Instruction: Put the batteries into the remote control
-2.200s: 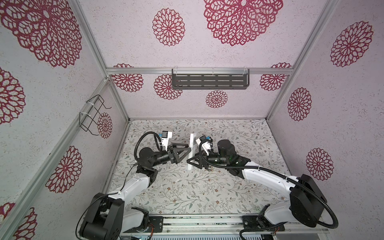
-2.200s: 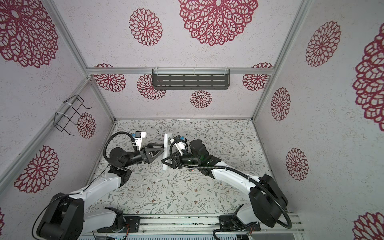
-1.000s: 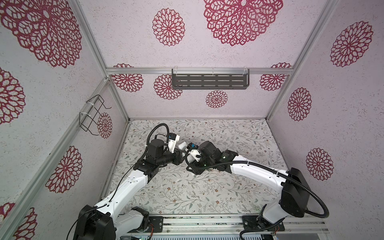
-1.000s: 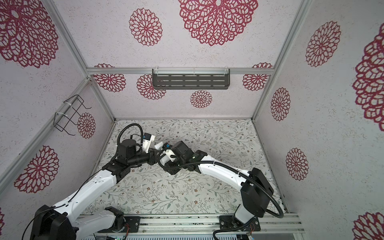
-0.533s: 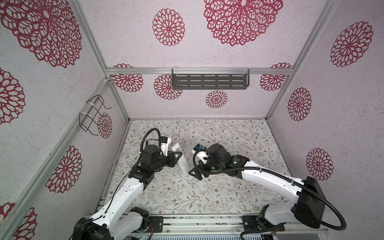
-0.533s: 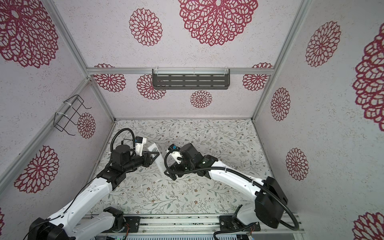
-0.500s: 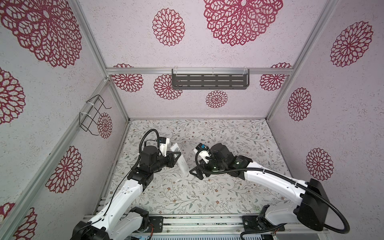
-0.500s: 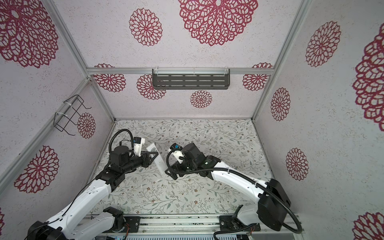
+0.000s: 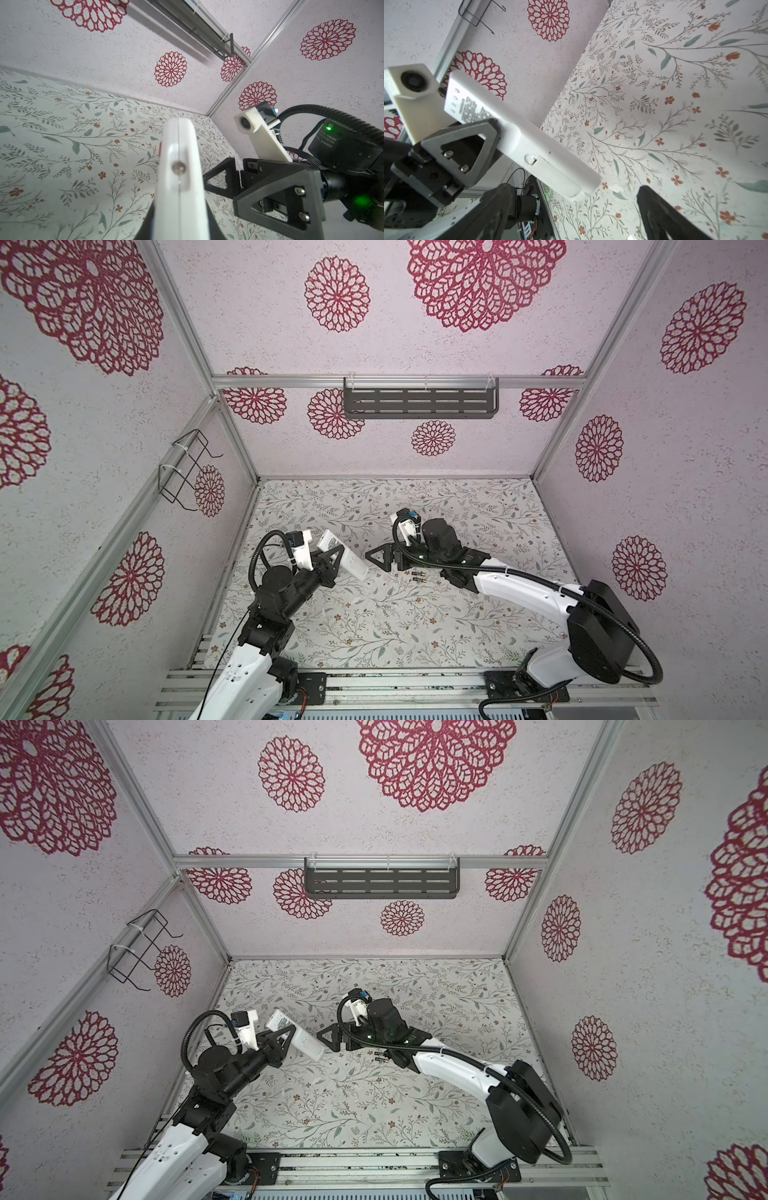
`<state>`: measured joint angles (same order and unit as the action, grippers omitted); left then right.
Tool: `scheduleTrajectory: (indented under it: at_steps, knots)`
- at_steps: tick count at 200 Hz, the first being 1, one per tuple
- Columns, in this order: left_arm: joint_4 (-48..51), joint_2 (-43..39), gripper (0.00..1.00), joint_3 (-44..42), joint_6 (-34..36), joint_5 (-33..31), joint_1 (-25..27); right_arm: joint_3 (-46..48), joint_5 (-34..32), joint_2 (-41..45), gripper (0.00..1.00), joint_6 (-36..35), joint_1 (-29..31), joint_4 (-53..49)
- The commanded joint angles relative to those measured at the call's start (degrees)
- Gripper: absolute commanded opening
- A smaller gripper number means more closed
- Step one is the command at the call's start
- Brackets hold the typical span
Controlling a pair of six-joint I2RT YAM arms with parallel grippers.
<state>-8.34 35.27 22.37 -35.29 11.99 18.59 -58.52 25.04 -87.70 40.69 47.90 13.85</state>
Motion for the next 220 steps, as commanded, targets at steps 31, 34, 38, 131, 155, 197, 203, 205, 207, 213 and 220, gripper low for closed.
scheduleTrajectory:
  at_steps: [31, 34, 38, 131, 155, 197, 203, 205, 207, 213, 220]
  knots:
    - [-2.56, -1.70, 0.00, 0.13, -2.54, -4.78, -0.22, -4.14, 1.34, -4.77, 0.99, 6.86, 2.36, 9.57]
    - [-2.56, -1.74, 0.00, 0.13, -2.63, -4.70, -0.26, -4.21, 1.11, -5.02, 0.99, 7.06, 2.45, 9.90]
    - [-2.64, -1.71, 0.00, 0.13, -2.60, -4.51, -0.22, -4.30, 0.99, -5.35, 0.99, 7.28, 2.53, 10.24]
    - [-4.74, -4.52, 0.00, -1.12, -3.89, -3.67, -0.23, -5.67, -1.17, -11.03, 0.99, 11.03, 3.80, 12.68]
    - [-7.04, -5.62, 0.00, -2.20, -4.40, -2.86, -0.23, -5.37, -1.35, -12.00, 0.99, 12.33, 3.78, 13.65]
    - [-9.16, -5.65, 0.00, -2.84, -4.81, -0.85, -0.26, -6.73, 0.02, -13.27, 0.99, 13.99, 3.84, 15.66]
    - [-9.55, -5.75, 0.00, -3.01, -4.90, -0.88, -0.26, -6.78, 0.22, -13.44, 0.99, 14.36, 3.79, 16.19]
    - [-9.65, -5.74, 0.00, -3.05, -4.88, -0.82, -0.23, -6.87, 0.26, -13.48, 0.99, 14.58, 3.83, 16.38]
    - [-9.74, -5.78, 0.00, -3.06, -4.88, -0.78, -0.22, -6.93, 0.27, -13.57, 0.99, 14.75, 3.81, 16.56]
    - [-10.01, -5.85, 0.00, -3.21, -4.92, -0.75, -0.29, -7.17, 0.36, -13.82, 0.99, 15.17, 3.83, 17.02]
    - [-10.10, -5.91, 0.00, -3.25, -4.93, -0.83, -0.22, -7.51, 0.58, -14.18, 0.99, 15.64, 3.81, 17.41]
